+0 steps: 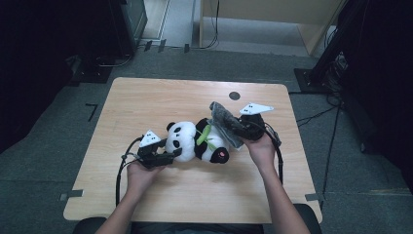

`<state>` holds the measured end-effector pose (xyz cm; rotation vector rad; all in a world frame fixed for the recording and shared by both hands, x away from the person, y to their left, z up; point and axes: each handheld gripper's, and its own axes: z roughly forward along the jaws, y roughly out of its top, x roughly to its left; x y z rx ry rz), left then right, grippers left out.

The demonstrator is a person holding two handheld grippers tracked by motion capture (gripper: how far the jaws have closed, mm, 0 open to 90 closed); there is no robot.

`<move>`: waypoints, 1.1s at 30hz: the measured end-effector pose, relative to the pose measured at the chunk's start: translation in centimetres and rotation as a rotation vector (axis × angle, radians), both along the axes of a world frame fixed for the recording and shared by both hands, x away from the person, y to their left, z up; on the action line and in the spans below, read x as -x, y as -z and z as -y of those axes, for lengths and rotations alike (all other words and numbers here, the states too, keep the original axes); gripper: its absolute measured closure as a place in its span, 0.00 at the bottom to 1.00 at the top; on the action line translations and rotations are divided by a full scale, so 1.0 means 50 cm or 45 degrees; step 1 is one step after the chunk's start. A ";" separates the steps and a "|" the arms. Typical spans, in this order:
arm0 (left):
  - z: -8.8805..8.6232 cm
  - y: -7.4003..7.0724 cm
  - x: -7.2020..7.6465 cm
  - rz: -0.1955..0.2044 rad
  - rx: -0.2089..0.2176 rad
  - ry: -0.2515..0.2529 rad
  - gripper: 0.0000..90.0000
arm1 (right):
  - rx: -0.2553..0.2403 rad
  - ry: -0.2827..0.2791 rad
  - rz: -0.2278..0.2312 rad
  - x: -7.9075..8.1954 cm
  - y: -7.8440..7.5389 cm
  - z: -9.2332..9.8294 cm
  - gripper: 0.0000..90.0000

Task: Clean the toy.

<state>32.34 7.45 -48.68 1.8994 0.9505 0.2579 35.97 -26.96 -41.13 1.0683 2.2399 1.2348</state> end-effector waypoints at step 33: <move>-0.001 -0.007 -0.012 -0.053 0.021 0.000 0.32 | -0.113 -0.150 -0.020 0.135 -0.015 0.006 0.83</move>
